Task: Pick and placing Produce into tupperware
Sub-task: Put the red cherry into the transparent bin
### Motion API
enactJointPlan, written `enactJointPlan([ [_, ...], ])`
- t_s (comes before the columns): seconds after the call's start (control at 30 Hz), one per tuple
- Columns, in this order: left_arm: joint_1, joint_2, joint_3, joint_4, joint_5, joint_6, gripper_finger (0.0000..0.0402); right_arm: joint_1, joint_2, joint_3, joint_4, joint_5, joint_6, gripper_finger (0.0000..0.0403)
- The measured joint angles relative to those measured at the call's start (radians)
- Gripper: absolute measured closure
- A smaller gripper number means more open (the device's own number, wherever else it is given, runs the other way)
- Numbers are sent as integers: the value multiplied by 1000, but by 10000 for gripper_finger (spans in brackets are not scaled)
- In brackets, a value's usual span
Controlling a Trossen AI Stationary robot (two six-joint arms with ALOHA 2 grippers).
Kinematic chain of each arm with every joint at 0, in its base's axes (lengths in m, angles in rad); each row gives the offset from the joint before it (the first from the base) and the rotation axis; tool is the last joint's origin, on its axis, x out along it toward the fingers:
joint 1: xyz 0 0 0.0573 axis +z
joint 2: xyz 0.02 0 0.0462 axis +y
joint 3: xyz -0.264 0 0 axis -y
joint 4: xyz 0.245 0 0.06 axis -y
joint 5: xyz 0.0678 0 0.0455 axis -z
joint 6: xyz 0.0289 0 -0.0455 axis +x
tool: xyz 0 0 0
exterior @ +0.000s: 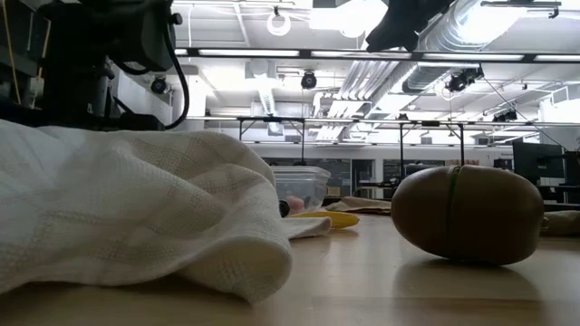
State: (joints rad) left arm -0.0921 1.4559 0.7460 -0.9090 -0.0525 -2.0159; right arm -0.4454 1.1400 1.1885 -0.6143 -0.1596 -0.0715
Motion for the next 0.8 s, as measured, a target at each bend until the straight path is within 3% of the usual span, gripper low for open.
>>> enactJointPlan([
  [0.2,0,8,-38,73,19,-5,204,0,0,0,6,0,0,269],
  [0.8,0,8,-42,73,-20,-9,229,0,0,0,7,0,-8,269],
])
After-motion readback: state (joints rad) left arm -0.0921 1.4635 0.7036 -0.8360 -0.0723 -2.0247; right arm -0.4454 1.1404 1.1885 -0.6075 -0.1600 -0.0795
